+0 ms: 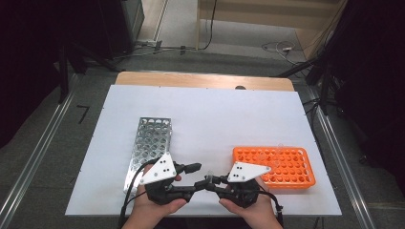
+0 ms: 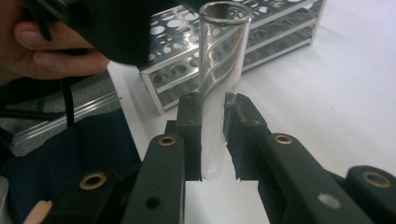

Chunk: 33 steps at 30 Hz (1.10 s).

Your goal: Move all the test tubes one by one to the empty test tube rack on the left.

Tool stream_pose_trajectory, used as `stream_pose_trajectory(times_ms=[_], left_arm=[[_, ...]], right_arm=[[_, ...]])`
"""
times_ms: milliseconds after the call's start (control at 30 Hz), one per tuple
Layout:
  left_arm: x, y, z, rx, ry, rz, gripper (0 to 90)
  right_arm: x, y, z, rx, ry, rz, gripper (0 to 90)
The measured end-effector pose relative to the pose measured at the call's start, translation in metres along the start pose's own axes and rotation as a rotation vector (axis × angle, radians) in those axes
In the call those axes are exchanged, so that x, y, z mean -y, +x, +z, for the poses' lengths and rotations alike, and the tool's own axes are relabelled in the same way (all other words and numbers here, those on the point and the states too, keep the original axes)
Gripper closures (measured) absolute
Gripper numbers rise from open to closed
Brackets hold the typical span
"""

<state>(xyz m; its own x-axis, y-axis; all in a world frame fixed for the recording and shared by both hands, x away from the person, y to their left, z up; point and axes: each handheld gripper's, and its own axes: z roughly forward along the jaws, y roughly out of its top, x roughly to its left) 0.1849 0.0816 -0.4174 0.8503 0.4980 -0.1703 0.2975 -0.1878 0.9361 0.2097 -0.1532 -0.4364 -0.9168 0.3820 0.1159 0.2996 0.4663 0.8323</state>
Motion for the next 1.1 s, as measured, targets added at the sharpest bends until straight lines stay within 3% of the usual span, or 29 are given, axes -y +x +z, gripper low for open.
stream_pose_trajectory(times_ms=[233,400,833,933,1067,1100], left_arm=[[0.001,-0.003,0.006,0.012,0.015,0.011,67.5],[0.002,-0.003,0.008,0.024,0.026,0.01,73.8],[-0.003,-0.004,0.008,0.007,0.041,0.026,76.1],[-0.004,-0.001,0.007,0.006,0.037,0.015,76.2],[-0.008,0.004,0.004,-0.003,0.028,0.01,76.1],[-0.009,0.005,0.003,-0.008,0.024,0.011,76.1]], right_arm=[[-0.001,0.006,0.004,-0.018,-0.004,-0.025,73.7],[-0.001,0.007,0.004,-0.021,-0.008,-0.036,73.8],[-0.001,0.005,0.003,-0.038,-0.021,-0.018,73.2],[-0.001,0.003,0.001,-0.04,-0.035,-0.012,69.8],[0.0,-0.005,-0.008,-0.061,-0.068,-0.007,54.2],[0.0,-0.005,-0.008,-0.061,-0.068,-0.007,54.2]])
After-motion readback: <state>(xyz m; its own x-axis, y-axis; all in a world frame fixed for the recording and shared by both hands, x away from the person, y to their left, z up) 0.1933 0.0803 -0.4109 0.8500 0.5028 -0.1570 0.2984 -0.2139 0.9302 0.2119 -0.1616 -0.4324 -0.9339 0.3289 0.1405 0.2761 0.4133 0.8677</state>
